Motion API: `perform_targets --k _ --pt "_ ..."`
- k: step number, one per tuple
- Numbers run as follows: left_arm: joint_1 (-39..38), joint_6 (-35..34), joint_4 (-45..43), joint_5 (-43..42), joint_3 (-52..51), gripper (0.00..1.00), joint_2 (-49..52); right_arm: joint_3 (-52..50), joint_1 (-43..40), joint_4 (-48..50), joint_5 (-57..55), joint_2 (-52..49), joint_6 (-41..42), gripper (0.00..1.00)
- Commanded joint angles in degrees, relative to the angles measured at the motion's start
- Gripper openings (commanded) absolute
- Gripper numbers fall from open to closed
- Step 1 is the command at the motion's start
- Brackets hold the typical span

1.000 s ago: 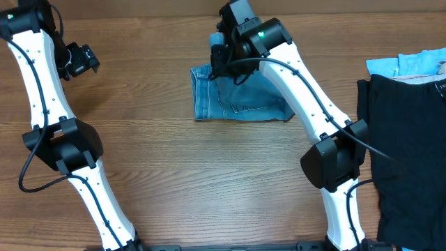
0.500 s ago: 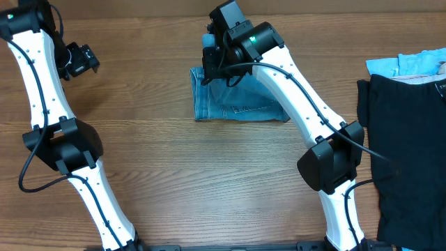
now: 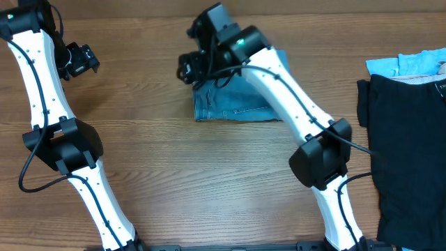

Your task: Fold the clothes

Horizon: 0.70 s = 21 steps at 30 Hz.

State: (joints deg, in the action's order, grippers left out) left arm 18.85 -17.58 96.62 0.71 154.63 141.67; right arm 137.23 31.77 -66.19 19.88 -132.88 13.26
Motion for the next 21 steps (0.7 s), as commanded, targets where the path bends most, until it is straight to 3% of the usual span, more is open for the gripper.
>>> perform_targets --k 1,2,3,4,7,12,21 --pt "0.20 1.07 0.04 0.33 1.09 1.00 -0.20 3.93 -8.90 -3.74 -7.10 8.35 -1.95 0.67" --pt "0.20 1.07 0.04 0.33 1.09 1.00 -0.20 3.93 -11.37 -4.96 -7.65 9.11 -1.77 0.48" --pt "0.22 1.07 0.02 0.35 1.09 1.00 -0.20 3.87 -15.43 -6.71 -6.08 9.27 -0.81 0.13" --pt "0.20 1.07 0.02 0.33 1.09 1.00 -0.17 3.13 -18.12 -7.28 -3.02 8.87 -0.87 0.04" --pt "0.20 1.07 0.02 0.33 1.09 1.00 -0.20 -1.27 -20.26 -4.83 1.88 7.93 -1.38 0.04" --pt "0.22 1.07 0.02 0.33 1.09 1.00 -0.20 -15.91 -15.82 7.91 10.58 6.40 -3.39 0.04" --pt "0.22 1.07 0.02 0.35 1.09 1.00 -0.20 -34.14 -3.72 11.39 9.79 5.66 -4.22 0.04"
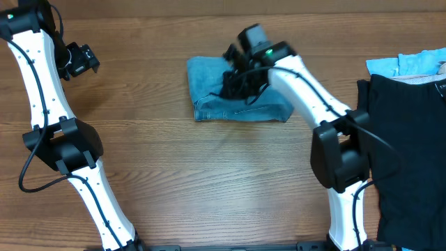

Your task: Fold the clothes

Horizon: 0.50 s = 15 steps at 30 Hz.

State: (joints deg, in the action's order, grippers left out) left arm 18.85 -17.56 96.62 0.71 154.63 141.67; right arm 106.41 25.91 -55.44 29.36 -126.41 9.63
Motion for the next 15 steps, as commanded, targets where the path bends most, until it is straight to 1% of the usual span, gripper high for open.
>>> perform_targets --k 1,3,6,8,10,12,14,15 --pt "0.22 1.05 0.04 0.35 1.09 1.00 -0.17 -5.01 3.39 0.79 0.24 -0.81 0.94 0.04" --pt "0.20 1.05 0.02 0.33 1.09 1.00 -0.17 -6.51 4.26 1.77 -1.81 -0.83 3.15 0.04" --pt "0.22 1.05 0.02 0.33 1.09 1.00 -0.20 -7.85 4.31 3.56 -10.29 -0.92 5.40 0.04" --pt "0.20 1.03 0.02 0.33 1.09 1.00 -0.20 -6.78 4.28 2.95 -8.07 -0.26 4.92 0.04" --pt "0.20 1.05 0.02 0.35 1.09 1.00 -0.17 -2.08 3.30 -0.66 -4.37 2.54 4.94 0.04" --pt "0.22 1.05 0.02 0.35 1.09 1.00 -0.20 3.02 2.60 -3.96 -3.98 5.99 4.96 0.04" --pt "0.22 1.05 0.02 0.33 1.09 1.00 -0.17 4.50 2.51 -3.50 -3.98 8.00 5.01 0.04" --pt "0.22 1.05 0.02 0.35 1.09 1.00 -0.20 4.50 2.51 -1.60 -4.00 8.26 5.22 0.04"
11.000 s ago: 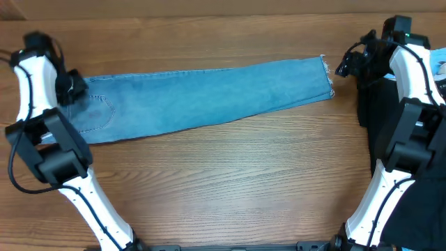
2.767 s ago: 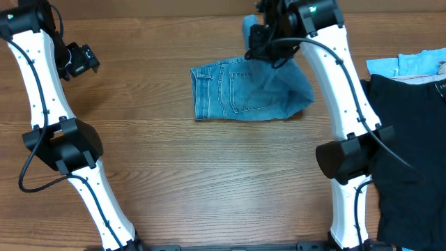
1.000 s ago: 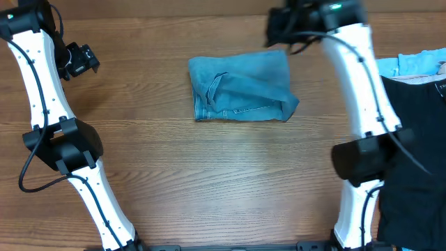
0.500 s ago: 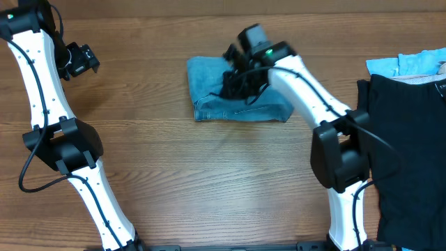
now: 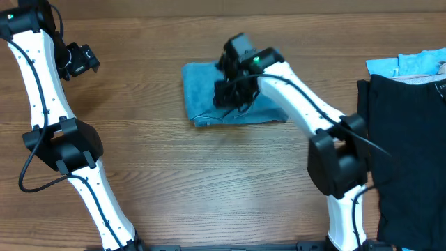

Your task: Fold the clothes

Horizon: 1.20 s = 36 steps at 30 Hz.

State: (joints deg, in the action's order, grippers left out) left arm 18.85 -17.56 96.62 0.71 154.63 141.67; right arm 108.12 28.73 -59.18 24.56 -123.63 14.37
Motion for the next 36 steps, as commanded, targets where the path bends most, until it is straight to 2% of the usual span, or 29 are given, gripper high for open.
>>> perform_targets --k 1,6,12,17,19,21,24,27,32,36 --pt "0.22 1.05 0.02 0.33 1.09 1.00 -0.20 2.73 -0.31 3.41 0.81 4.90 0.52 0.04" --pt "0.22 1.05 0.02 0.35 1.09 1.00 -0.17 -2.14 1.29 10.91 0.83 -0.96 0.68 0.04" --pt "0.22 1.05 0.04 0.33 1.09 1.00 -0.17 -6.05 5.77 11.61 4.20 -10.49 2.67 0.04" --pt "0.22 1.05 0.02 0.33 1.09 1.00 -0.17 -4.00 7.13 13.14 4.11 -10.82 2.05 0.04" --pt "0.22 1.05 0.02 0.35 1.09 1.00 -0.20 4.22 2.73 5.01 3.80 -5.38 -0.92 0.04" --pt "0.22 1.05 0.04 0.33 1.09 1.00 -0.20 6.97 -1.22 1.40 3.80 -1.44 -0.90 0.04" --pt "0.20 1.03 0.02 0.35 1.09 1.00 -0.17 7.19 -9.11 -3.82 3.56 4.46 -1.46 0.04" --pt "0.22 1.05 0.02 0.33 1.09 1.00 -0.17 6.58 -16.24 -10.34 3.61 5.18 -5.40 0.04" --pt "0.22 1.05 0.02 0.33 1.09 1.00 -0.20 -3.21 -20.24 -8.17 4.33 5.11 -9.64 0.04" --pt "0.22 1.05 0.02 0.35 1.09 1.00 -0.20 -21.14 -20.06 3.96 5.95 5.01 -13.11 0.04"
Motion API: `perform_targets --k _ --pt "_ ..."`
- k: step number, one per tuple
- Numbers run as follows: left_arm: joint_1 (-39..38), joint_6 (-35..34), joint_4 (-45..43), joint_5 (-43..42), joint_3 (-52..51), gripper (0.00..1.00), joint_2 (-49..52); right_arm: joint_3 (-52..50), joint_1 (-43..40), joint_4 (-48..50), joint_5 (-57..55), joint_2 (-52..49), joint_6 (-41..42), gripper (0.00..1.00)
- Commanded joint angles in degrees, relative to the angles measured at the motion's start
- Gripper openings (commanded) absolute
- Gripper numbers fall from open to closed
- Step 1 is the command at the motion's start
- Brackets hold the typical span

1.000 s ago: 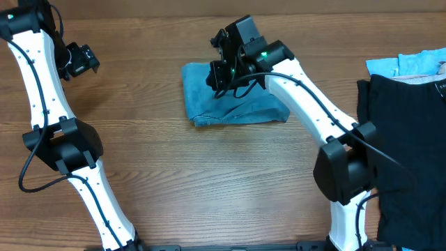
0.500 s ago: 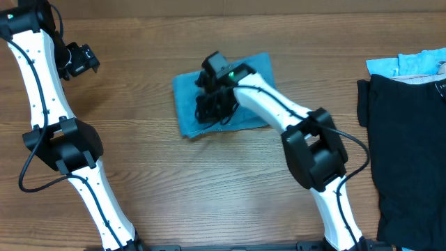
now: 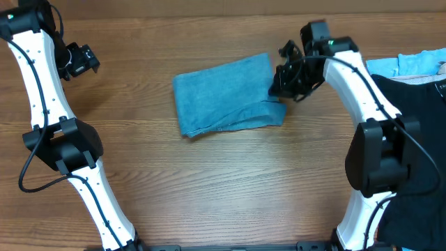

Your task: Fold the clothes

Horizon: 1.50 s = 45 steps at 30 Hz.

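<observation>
A folded blue cloth [image 3: 224, 94] lies tilted on the wooden table [image 3: 209, 181] in the overhead view, its left end lower and nearer the front. My right gripper [image 3: 277, 85] sits at the cloth's right edge, over its upper right corner. Its fingers are dark against the arm, so their state does not show. My left gripper [image 3: 89, 58] hangs far off at the upper left with its fingers apart and nothing between them.
A black garment [image 3: 411, 139] lies at the right edge of the table. A light blue garment [image 3: 411, 64] peeks out behind it. The bases of both arms stand at the front edge.
My right gripper has moved from the middle of the cloth to its right edge. The cloth now lies flatter, longer and tilted, reaching further left. The left arm has not moved.
My right gripper was over the cloth's upper left part, the arm covering much of it. Then it was on the middle of the folded cloth, then slightly further left. Now it is at the right edge and the cloth lies spread and tilted.
</observation>
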State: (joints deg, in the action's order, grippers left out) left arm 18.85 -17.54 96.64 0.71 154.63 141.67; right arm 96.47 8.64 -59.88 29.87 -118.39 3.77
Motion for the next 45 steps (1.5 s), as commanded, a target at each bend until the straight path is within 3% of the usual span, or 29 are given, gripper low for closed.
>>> perform_targets --k 1,5,7,10,15,18,23,25,29,31,34,40,45 --pt "0.22 1.01 0.00 0.33 1.09 1.00 -0.20 -12.39 0.02 7.13 0.15 -0.24 -2.51 0.04" --pt "0.22 1.03 0.00 0.33 1.09 1.00 -0.20 -29.22 -0.04 22.71 -8.94 -0.24 2.45 0.04" --pt "0.22 1.03 0.00 0.35 1.09 1.00 -0.17 -30.21 -0.07 23.71 -9.51 -0.24 2.45 0.04" --pt "0.22 1.03 0.00 0.35 1.09 1.00 -0.17 -23.08 -0.15 18.93 -9.22 0.72 2.43 0.04" --pt "0.20 1.01 0.00 0.35 1.09 1.00 -0.20 -2.16 -0.13 3.82 -9.16 5.29 2.23 0.04" --pt "0.20 1.03 0.02 0.33 1.09 1.00 -0.20 -0.35 -0.02 1.42 -1.27 6.82 -0.26 0.04" --pt "-0.09 1.03 0.00 0.33 1.09 1.00 -0.17 -10.64 0.22 7.63 2.95 6.40 -4.37 0.04" --pt "-0.13 1.03 0.00 0.33 1.09 1.00 -0.17 -16.65 0.42 12.44 8.28 6.40 -7.15 0.04" --pt "-0.13 1.03 0.00 0.33 1.09 1.00 -0.20 -31.34 0.72 27.76 8.79 6.34 -7.23 0.04" --pt "-0.22 1.03 0.00 0.33 1.09 1.00 -0.17 -35.26 0.39 30.97 8.09 6.29 -7.10 0.04" --pt "-0.17 1.03 0.00 0.33 1.09 1.00 -0.20 -30.64 -0.09 26.62 8.04 6.58 -6.84 0.04" --pt "-0.17 1.03 0.00 0.35 1.09 1.00 -0.17 -7.56 0.02 10.82 10.91 8.48 -7.02 0.04" --pt "-0.17 1.03 0.00 0.35 1.09 1.00 -0.20 -7.06 2.14 10.64 10.62 5.11 -9.88 0.04"
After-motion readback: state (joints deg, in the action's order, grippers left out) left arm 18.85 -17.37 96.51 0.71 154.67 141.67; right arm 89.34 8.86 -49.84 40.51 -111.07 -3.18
